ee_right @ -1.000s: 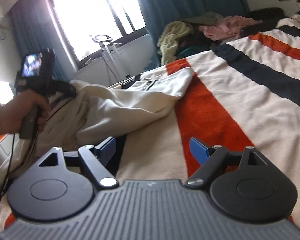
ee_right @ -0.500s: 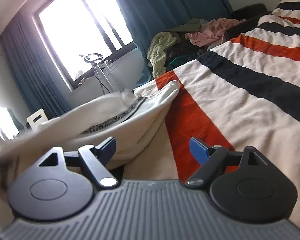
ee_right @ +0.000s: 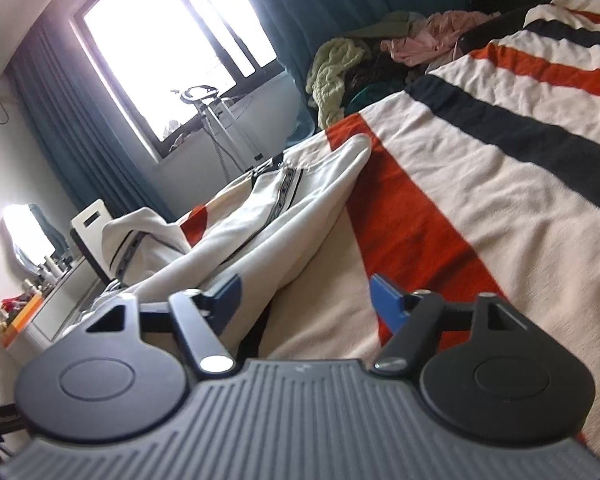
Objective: Fold clothes
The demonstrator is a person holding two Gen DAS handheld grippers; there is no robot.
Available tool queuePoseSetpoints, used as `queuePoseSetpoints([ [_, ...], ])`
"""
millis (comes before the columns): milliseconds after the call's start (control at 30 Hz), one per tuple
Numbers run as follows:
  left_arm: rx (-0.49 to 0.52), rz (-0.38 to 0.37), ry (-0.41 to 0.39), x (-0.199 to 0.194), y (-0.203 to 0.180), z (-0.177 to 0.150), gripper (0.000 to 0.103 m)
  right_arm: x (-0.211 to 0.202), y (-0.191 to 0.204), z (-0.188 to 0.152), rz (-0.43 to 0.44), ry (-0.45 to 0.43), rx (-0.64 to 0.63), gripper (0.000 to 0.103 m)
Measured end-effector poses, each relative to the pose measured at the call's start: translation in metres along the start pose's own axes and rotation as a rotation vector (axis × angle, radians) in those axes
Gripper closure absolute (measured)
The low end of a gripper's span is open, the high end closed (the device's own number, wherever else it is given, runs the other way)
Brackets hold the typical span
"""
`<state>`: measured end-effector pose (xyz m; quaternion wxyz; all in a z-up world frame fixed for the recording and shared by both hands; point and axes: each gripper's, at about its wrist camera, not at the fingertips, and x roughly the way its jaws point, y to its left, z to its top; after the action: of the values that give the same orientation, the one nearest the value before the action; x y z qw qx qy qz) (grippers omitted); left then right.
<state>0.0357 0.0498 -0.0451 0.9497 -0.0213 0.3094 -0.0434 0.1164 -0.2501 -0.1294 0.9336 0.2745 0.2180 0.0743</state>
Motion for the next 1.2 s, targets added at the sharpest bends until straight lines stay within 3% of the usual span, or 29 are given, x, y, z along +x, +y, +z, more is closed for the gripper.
queuePoseSetpoints([
  [67,-0.007,-0.017,-0.011,-0.004,-0.001,0.001,0.065,0.001,0.001,0.0,0.001,0.004,-0.003,0.035],
  [133,-0.037,-0.031,-0.018,-0.008,-0.003,0.004,0.041,0.002,0.003,0.001,0.0,0.002,-0.01,0.035],
  [300,-0.072,-0.069,-0.083,-0.012,-0.014,0.016,0.023,0.018,0.013,0.013,0.022,0.035,-0.042,0.035],
  [533,-0.206,-0.086,-0.07,0.022,0.007,0.031,0.022,0.136,0.07,0.052,0.015,0.11,-0.211,0.035],
  [733,-0.274,-0.022,-0.054,0.054,0.039,0.026,0.021,0.244,0.121,0.085,0.004,0.172,-0.365,0.035],
  [933,-0.265,0.002,-0.095,0.085,0.054,0.031,0.021,0.353,0.146,0.082,-0.162,0.284,-0.549,0.039],
  [1033,-0.302,-0.018,-0.084,0.094,0.06,0.031,0.021,0.381,0.143,0.082,-0.283,0.326,-0.567,0.061],
  [1067,-0.304,-0.019,-0.083,0.095,0.061,0.031,0.021,0.383,0.142,0.083,-0.296,0.322,-0.562,0.085],
  [1100,-0.304,-0.022,-0.086,0.095,0.061,0.032,0.021,0.383,0.141,0.085,-0.307,0.314,-0.56,0.096],
  [1200,-0.299,-0.036,-0.097,0.092,0.063,0.032,0.021,0.362,0.143,0.101,-0.308,0.235,-0.552,0.097],
])
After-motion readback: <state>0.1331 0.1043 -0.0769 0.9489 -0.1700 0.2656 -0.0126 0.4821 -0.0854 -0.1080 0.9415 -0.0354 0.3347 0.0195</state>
